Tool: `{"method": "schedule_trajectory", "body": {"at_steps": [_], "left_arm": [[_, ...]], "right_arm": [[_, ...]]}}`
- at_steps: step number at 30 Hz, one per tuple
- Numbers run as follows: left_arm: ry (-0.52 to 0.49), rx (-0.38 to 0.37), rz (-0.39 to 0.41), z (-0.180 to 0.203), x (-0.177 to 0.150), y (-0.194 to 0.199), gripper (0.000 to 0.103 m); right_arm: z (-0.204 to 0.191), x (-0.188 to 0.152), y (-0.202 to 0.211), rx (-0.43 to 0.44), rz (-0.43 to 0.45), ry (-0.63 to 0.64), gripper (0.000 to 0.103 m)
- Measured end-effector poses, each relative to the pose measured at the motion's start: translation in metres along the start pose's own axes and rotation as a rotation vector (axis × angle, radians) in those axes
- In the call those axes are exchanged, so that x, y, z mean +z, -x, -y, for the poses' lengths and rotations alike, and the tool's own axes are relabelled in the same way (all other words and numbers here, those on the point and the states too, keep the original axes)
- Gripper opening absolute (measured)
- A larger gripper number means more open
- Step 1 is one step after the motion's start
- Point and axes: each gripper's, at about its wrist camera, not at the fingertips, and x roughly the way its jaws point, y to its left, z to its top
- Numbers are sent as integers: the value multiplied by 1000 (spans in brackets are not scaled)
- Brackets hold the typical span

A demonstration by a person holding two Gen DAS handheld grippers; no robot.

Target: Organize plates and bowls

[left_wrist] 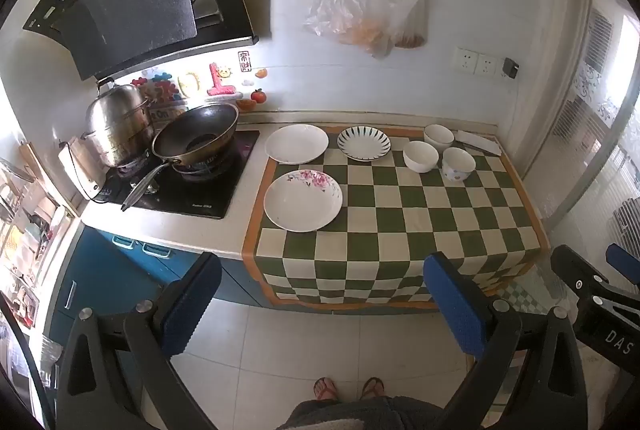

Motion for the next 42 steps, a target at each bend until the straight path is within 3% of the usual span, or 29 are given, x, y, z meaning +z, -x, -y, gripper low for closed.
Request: {"method": "schedule_trajectory", "body": {"at_steps": [42], "left_arm": [[3, 2, 12, -13, 9, -4, 103]], "right_arm": [[-3, 3, -3, 9, 11, -13, 103]]}}
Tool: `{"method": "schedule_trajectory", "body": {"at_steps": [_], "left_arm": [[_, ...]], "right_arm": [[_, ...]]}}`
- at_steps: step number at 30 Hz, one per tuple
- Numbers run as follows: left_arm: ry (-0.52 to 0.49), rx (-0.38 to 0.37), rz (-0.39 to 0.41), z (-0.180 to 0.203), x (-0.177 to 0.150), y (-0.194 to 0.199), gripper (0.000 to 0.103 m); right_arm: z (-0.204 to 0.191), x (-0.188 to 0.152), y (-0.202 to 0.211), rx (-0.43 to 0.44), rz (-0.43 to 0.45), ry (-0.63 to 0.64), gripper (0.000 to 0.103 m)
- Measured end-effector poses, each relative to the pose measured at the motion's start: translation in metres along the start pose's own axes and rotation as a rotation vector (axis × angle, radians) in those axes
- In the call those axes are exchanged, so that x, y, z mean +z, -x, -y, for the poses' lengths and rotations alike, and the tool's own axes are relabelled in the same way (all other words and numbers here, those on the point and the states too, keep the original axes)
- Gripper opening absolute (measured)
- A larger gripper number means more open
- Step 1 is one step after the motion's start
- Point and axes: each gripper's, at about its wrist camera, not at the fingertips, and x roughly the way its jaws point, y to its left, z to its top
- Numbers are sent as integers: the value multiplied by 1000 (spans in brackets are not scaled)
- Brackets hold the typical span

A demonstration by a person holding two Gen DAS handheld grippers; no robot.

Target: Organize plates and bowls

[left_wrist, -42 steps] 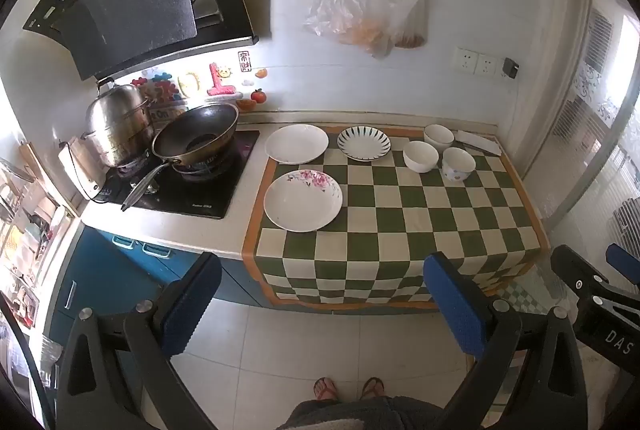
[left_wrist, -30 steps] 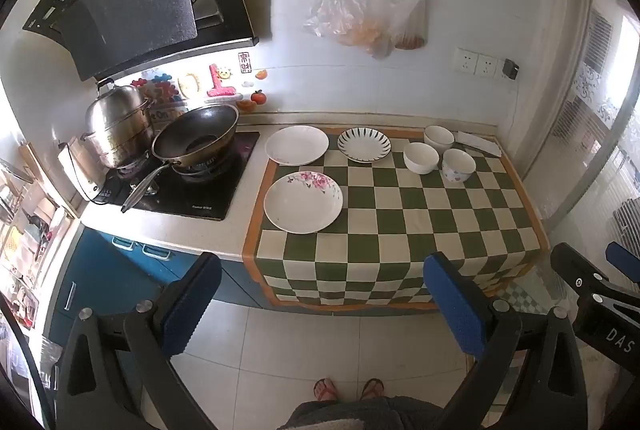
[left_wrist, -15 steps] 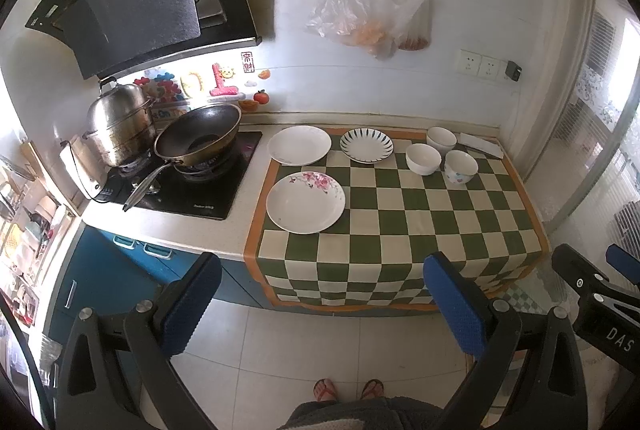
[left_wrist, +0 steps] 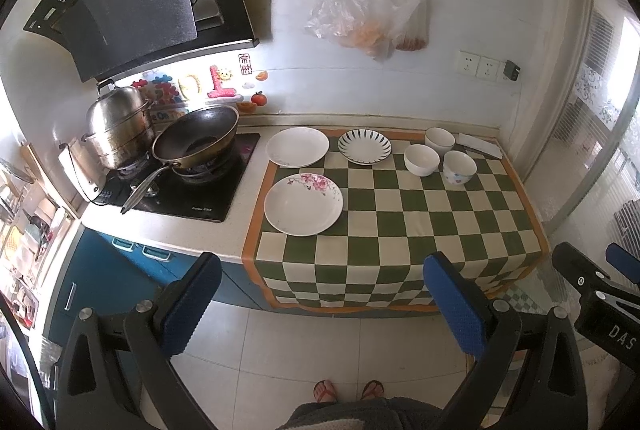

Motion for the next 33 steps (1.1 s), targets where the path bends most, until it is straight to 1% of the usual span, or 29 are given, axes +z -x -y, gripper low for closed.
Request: {"method": "schedule_trajectory", "body": {"at_steps": [4, 6, 7, 10, 11, 12, 13, 14, 16, 20, 21, 22, 24, 25, 26, 28, 30, 33], "left_arm": [[11, 25, 20, -2, 5, -12, 103], [15, 40, 27, -4, 6, -27, 103], [12, 59, 24, -9, 9, -42, 103], [9, 96, 22, -23, 11, -72, 103], [10, 103, 19, -27, 11, -80, 103], [15, 114, 5, -37, 14, -99, 103], [18, 115, 2, -39, 12, -104, 103], [27, 117, -8, -46, 11, -120, 103], [37, 116, -52, -59, 11, -150, 103], [48, 130, -133, -82, 12, -218, 103], [50, 130, -143, -85, 12, -226, 103], [51, 133, -163, -88, 14, -242, 103], [56, 130, -208, -96, 19, -276, 103], [56, 135, -222, -98, 21, -286, 103], [60, 134, -255, -102, 24, -307, 103], [82, 136, -314, -110, 28, -338, 103], [122, 124, -388, -120, 34, -379, 103], [179, 107, -461, -133, 39, -422, 102]], "right_arm": [[3, 4, -12, 13, -3, -25, 103], [0, 4, -24, 29, -4, -39, 103], [-1, 4, -31, 36, -5, -41, 103], [-9, 2, -58, 88, 9, -47, 103], [-14, 1, -72, 112, 0, -48, 103], [-21, 1, -88, 136, -14, -45, 103], [-29, 1, -105, 149, -37, -41, 103], [-36, 0, -120, 153, -61, -35, 103], [-51, -1, -153, 164, -104, -21, 103], [-84, -3, -233, 177, -222, 19, 103], [-91, -2, -256, 192, -250, 22, 103], [-93, -2, -269, 200, -262, 20, 103], [-100, 1, -307, 219, -305, 13, 103], [-103, 3, -327, 231, -329, 6, 103], [-106, 6, -351, 238, -356, -2, 103], [-110, 14, -398, 264, -419, -27, 103], [-114, 22, -441, 302, -482, -57, 102], [-124, 36, -496, 334, -552, -60, 101]]}}
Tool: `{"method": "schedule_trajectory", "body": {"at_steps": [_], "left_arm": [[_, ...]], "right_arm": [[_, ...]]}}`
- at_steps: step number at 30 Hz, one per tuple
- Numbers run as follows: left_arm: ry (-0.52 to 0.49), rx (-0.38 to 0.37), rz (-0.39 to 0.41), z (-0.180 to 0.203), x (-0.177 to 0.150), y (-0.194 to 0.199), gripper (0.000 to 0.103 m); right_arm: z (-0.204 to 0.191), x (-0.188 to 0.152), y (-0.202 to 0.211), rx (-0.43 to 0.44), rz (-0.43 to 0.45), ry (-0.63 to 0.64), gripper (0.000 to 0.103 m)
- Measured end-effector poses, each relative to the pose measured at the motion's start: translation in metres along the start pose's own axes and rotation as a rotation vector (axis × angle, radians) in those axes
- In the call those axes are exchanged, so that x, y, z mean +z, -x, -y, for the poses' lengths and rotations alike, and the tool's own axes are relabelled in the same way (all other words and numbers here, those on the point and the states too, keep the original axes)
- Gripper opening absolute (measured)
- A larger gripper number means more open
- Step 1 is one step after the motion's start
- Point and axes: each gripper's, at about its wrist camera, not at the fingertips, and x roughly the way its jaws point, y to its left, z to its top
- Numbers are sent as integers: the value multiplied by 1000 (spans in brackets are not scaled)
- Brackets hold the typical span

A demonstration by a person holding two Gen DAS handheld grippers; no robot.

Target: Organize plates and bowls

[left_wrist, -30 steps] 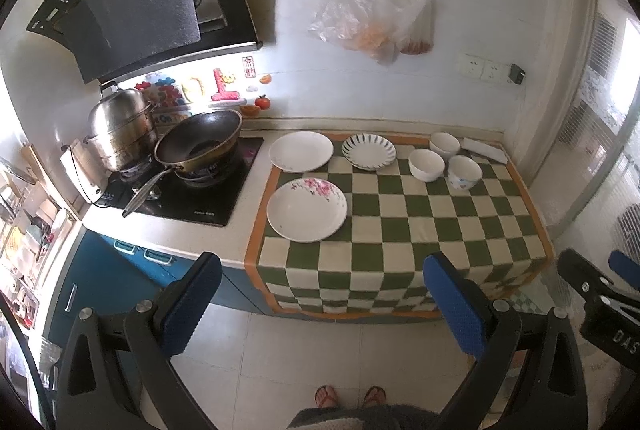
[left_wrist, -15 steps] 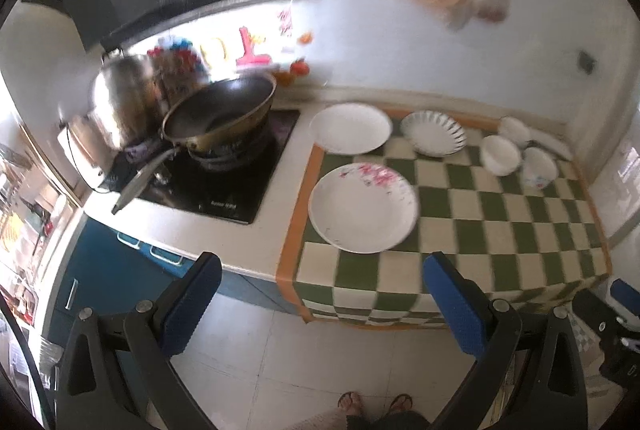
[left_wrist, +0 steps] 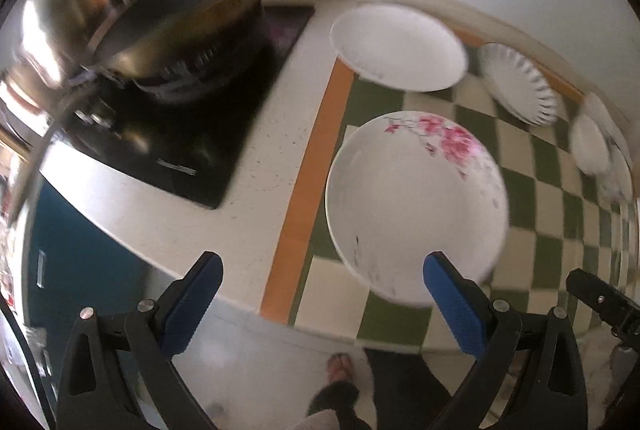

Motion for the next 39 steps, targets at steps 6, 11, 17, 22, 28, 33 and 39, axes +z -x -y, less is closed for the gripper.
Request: {"method": "schedule_trajectory", "body": {"at_steps": [6, 11, 17, 22, 28, 33, 39], "left_arm": [[102, -17, -147, -11, 41, -73, 80], [104, -45, -245, -5, 52, -114, 48], [106, -109, -284, 9, 50, -132, 24], [97, -104, -279, 15, 44, -127, 22], [48, -94, -266, 36, 38, -113, 22], [11, -123, -248, 68, 34, -91, 22], [-53, -166, -224, 116, 37, -75, 22]], "right_arm": [[-5, 69, -85, 33, -156, 45, 88], [-15, 105, -135, 72, -256, 86, 64], [-23, 121, -160, 108, -326, 125, 17], [-29, 122, -162, 114, -326, 159, 11], [-22, 116, -150, 108, -324, 171, 11], [-3, 113, -123, 105, -286, 147, 11], [32, 112, -81, 109, -234, 84, 11]]}}
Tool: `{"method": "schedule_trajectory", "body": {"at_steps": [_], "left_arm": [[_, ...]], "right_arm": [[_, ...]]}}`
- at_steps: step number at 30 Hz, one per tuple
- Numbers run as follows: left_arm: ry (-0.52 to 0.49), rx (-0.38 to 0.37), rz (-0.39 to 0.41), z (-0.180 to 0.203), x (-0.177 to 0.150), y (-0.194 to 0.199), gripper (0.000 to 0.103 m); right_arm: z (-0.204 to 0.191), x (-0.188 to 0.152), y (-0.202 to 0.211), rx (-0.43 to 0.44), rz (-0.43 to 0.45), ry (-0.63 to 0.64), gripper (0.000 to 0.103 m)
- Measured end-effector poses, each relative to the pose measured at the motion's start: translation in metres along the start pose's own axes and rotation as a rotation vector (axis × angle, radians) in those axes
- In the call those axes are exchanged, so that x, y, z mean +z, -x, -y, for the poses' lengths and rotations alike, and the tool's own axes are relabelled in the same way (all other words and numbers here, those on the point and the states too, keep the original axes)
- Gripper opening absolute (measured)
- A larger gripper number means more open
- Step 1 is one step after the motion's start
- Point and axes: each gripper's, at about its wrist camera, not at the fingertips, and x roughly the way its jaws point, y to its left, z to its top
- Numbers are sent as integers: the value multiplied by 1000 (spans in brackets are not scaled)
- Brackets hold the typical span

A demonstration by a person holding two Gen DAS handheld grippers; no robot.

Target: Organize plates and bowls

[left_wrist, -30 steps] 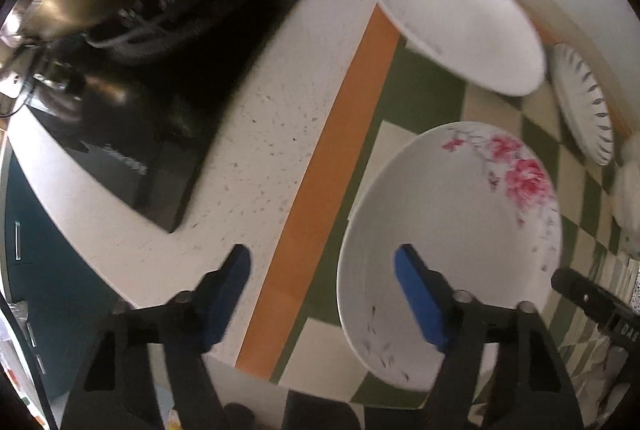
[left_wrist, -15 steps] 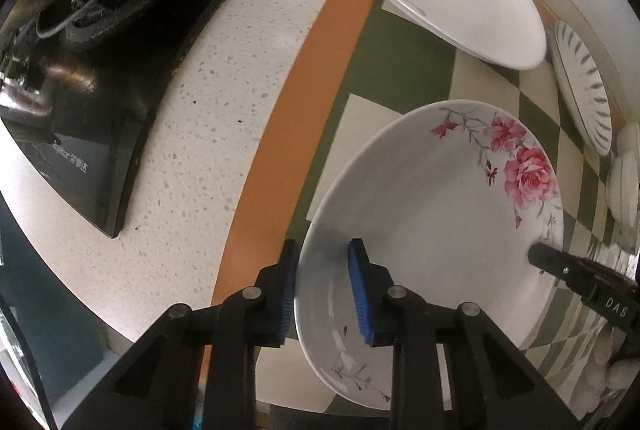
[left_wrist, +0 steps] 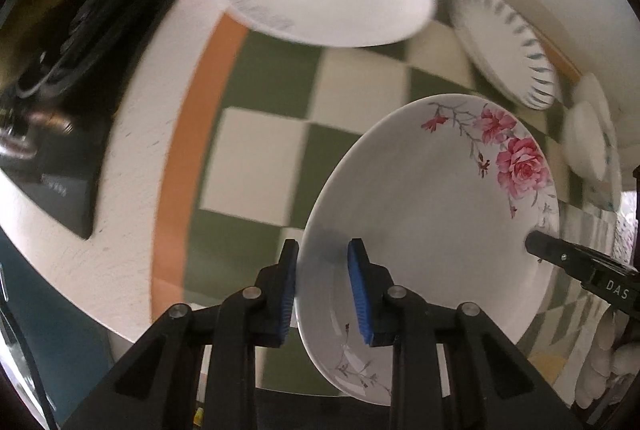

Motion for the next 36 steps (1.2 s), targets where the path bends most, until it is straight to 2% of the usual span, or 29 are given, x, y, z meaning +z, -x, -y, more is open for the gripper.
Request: {"method": "schedule_trajectory", "body": {"at_steps": [8, 15, 20, 33, 36], "left_arm": [[-131, -36, -10, 55, 11, -13, 22], [-221, -28, -48, 92, 14, -40, 22], [-241, -14, -75, 106, 16, -56, 22], [-229, 27, -105, 114, 21, -80, 23], [-214, 9, -110, 113, 23, -78, 23]], "right_arm": [[64, -23, 55, -13, 84, -107, 11], [108, -40, 67, -36, 96, -180, 11], [130, -47, 64, -42, 88, -209, 11], [134, -36, 43, -56, 55, -213, 11], [134, -34, 40, -55, 49, -227, 12]]}}
